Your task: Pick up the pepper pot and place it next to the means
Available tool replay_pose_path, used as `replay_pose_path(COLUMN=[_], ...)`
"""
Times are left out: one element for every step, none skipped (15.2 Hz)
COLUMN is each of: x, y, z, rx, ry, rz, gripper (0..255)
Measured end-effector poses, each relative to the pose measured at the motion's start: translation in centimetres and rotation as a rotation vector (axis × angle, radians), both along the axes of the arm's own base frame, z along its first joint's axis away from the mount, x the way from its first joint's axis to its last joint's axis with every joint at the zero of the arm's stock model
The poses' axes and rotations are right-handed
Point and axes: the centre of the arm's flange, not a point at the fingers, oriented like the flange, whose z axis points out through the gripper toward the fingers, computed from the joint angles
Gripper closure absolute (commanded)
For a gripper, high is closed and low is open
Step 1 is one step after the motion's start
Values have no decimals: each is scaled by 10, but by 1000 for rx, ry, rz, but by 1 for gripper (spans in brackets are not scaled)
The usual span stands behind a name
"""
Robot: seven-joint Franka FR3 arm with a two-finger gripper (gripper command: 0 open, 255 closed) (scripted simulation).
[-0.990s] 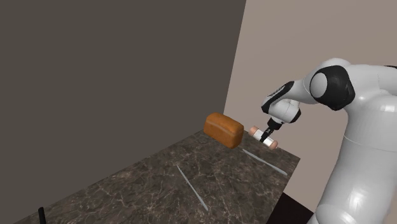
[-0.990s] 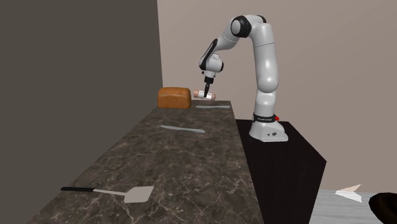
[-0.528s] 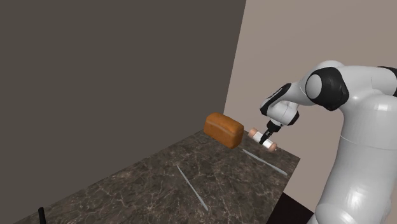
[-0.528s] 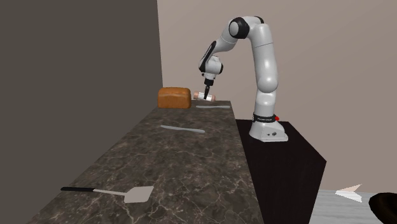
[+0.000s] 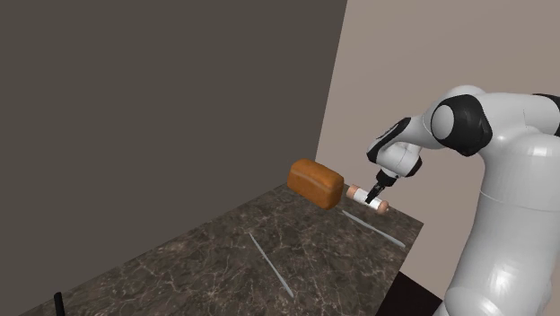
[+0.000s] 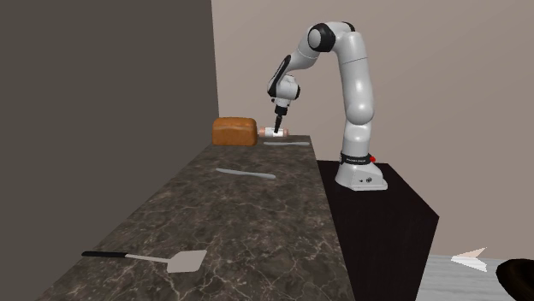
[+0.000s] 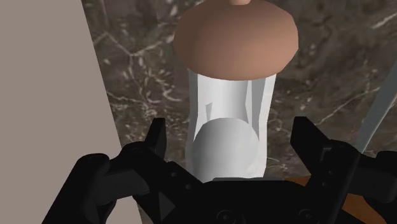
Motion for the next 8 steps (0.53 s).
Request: replay_pose_path(x=[0, -3, -4, -7, -8, -9, -10, -10], y=[0, 0, 1, 0, -1, -1, -1, -1], z=[0, 8, 16, 26, 36, 43, 46, 48], rx=[0, 1, 0, 0, 0, 0, 0, 0], ry=[0, -1, -1, -2, -2, -1, -1, -1], rz=[0, -1, 0, 0, 0, 0, 0, 0], gripper=[0, 0, 0, 0, 0, 0, 0, 0])
